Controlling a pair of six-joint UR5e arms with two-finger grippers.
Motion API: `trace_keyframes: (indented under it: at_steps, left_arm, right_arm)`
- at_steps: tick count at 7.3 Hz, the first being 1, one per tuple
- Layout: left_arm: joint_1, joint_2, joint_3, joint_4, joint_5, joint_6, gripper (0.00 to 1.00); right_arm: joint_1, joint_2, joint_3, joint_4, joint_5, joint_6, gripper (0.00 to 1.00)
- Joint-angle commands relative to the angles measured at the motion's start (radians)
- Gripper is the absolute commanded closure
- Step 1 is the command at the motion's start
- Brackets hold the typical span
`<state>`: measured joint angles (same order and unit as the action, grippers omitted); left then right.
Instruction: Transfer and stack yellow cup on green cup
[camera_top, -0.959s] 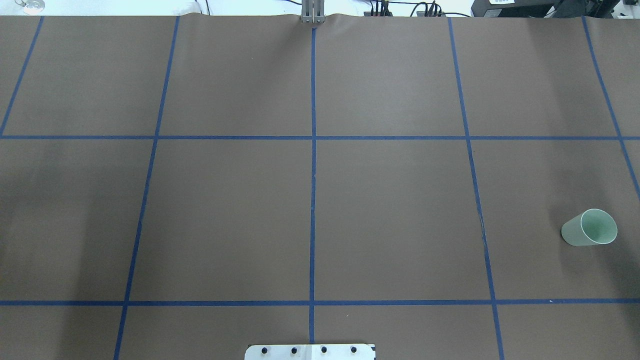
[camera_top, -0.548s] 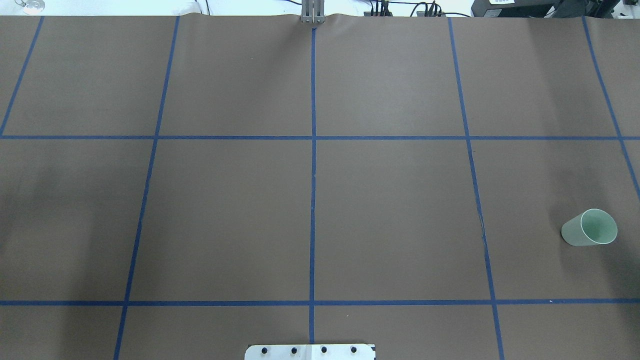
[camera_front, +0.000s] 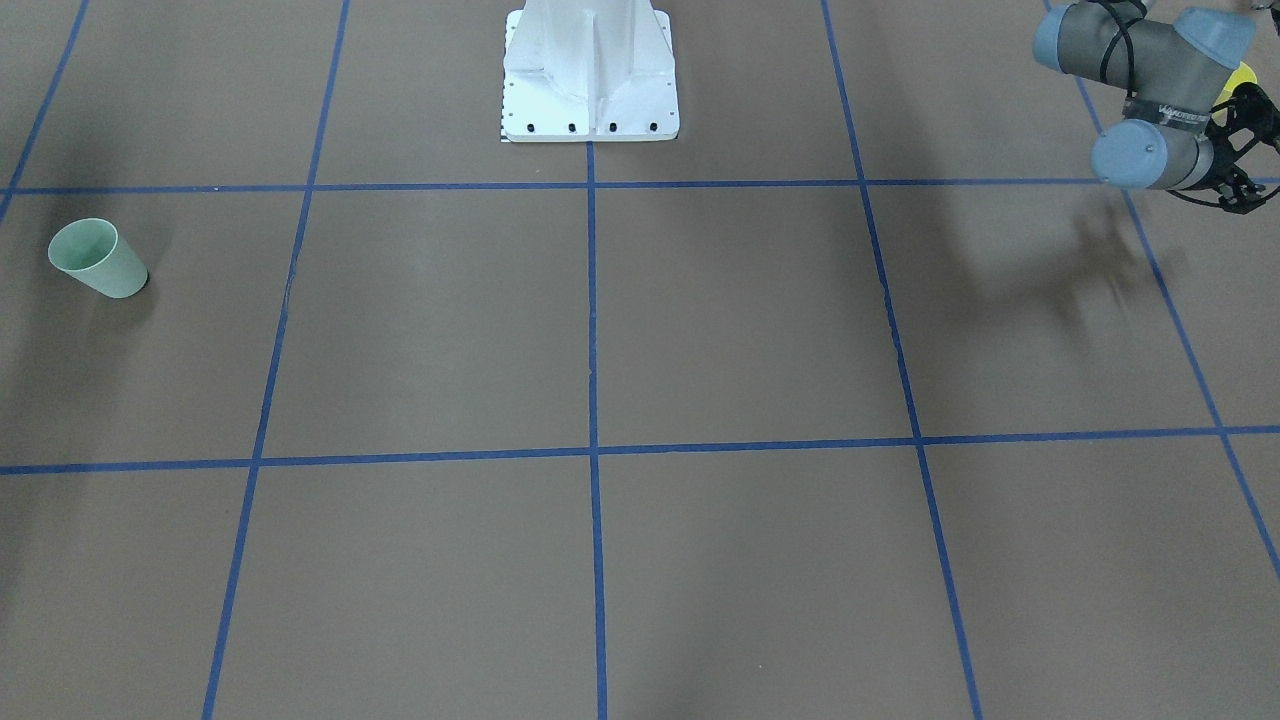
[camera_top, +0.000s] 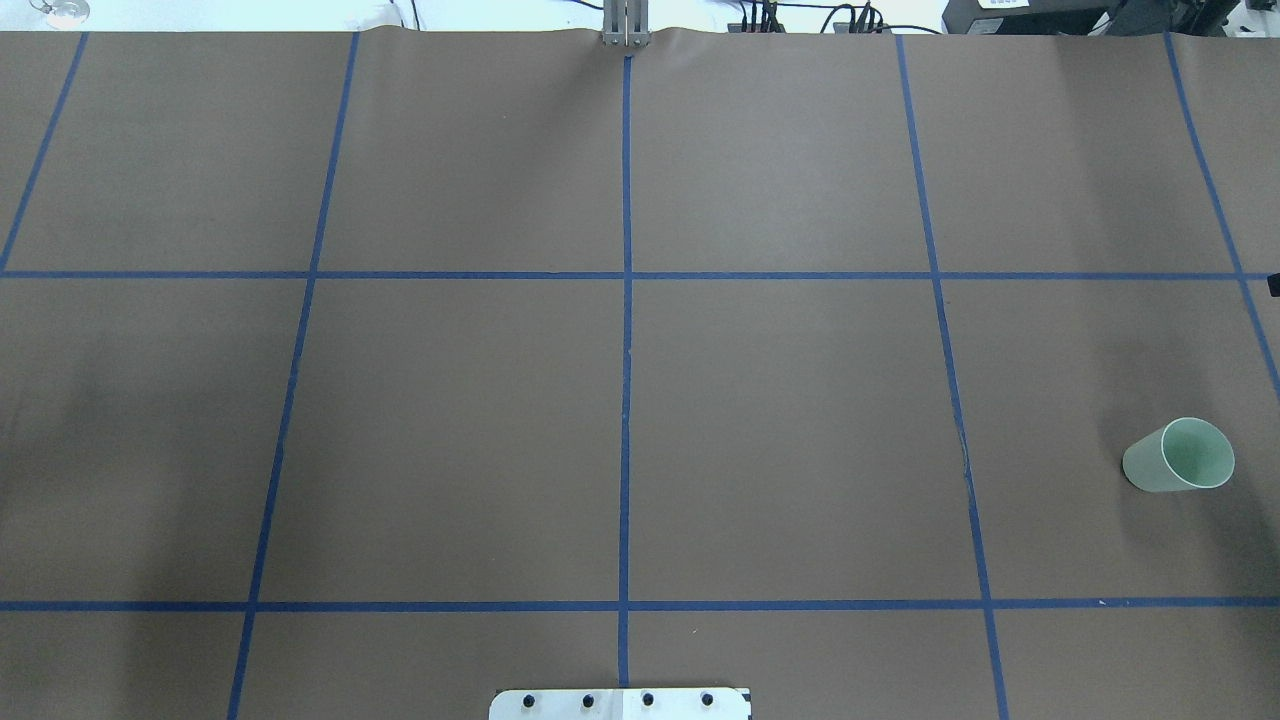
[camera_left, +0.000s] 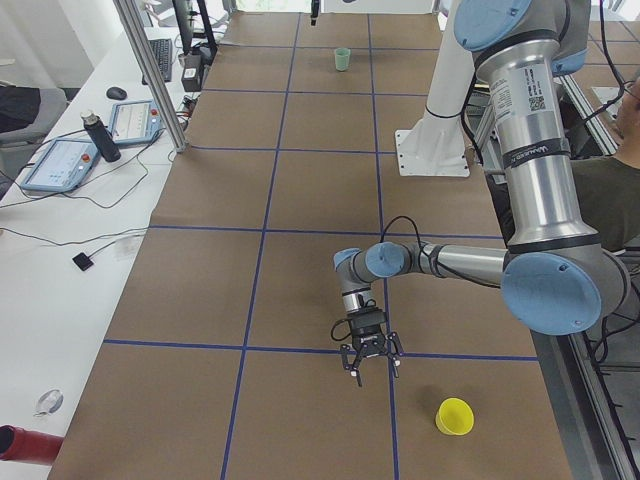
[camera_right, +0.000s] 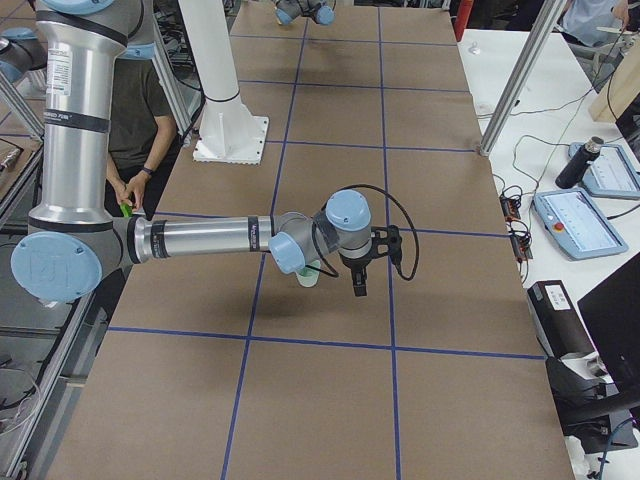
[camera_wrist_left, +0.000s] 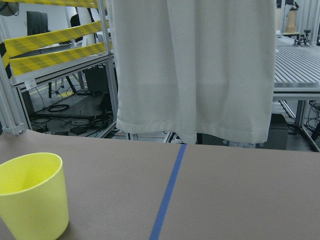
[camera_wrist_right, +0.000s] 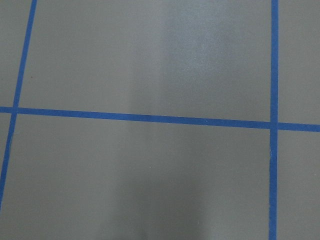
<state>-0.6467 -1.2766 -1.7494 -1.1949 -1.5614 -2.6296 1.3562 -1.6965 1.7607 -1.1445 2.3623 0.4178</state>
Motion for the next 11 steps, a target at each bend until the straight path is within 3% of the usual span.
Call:
trace_keyframes:
  at_steps: [1,2,6,11]
  left_arm:
    - [0.053,0.020,0.048,0.014,-0.028,-0.120,0.05]
    - [0.096,0.022,0.065,0.012,-0.069,-0.166,0.01]
    - [0.221,0.052,0.065,0.012,-0.224,-0.236,0.00]
    - [0.263,0.086,0.070,0.000,-0.287,-0.247,0.00]
  right_arm:
    - [-0.005,0.000,0.002,0.003,0.000,0.001,0.00]
    - [-0.005,-0.002,0.003,0.003,0.005,0.003,0.00]
    - [-0.005,-0.014,0.022,0.005,0.005,0.009,0.00]
    - [-0.005,-0.020,0.042,0.005,0.006,0.027,0.00]
